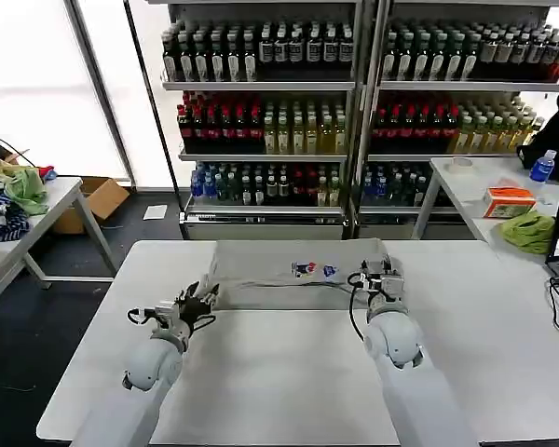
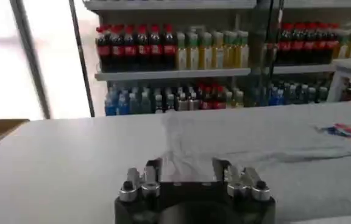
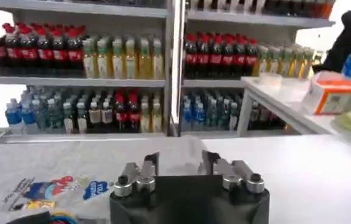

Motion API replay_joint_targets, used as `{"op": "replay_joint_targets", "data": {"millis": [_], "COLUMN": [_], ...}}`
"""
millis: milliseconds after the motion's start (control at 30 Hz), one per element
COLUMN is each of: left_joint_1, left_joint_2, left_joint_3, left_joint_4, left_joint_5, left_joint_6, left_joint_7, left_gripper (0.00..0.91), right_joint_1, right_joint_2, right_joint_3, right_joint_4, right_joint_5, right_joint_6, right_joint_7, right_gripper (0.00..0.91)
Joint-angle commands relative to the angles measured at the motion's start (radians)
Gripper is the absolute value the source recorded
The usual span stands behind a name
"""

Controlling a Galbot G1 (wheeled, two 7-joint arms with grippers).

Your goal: Fold and organize the clothes.

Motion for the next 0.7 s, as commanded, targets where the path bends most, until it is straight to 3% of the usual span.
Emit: {"op": "replay_joint_targets", "data": {"millis": [33, 267, 700], "left_joint_1": [0.081, 0.130, 0.154], "left_joint_2": [0.013, 0.023, 0.027], "left_joint_3": [-0.025, -0.044, -0.011], "left_joint_4": [-0.116, -0.181, -0.182], "left_joint_5": [0.007, 0.010, 0.038], "left_joint_6": [0.037, 0.039, 0.065], "left_joint_7": [-0.012, -0.012, -0.007], "left_gripper": [0.907, 0.907, 0.907], "right_joint_1": [-0.061, -0.175, -0.242], "right_joint_2": [-0.016, -0.052, -0.081], "right_joint_3": [0.013, 0.050, 0.082], "right_joint_4": [0.081, 0.162, 0.148], "right_joint_5": [0.080, 0.048, 0.032], "right_joint_6": [-0.013, -0.014, -0.014], "right_joint_7": [0.079, 0.044, 0.017], "right_gripper": [0.907, 0.907, 0.907]}}
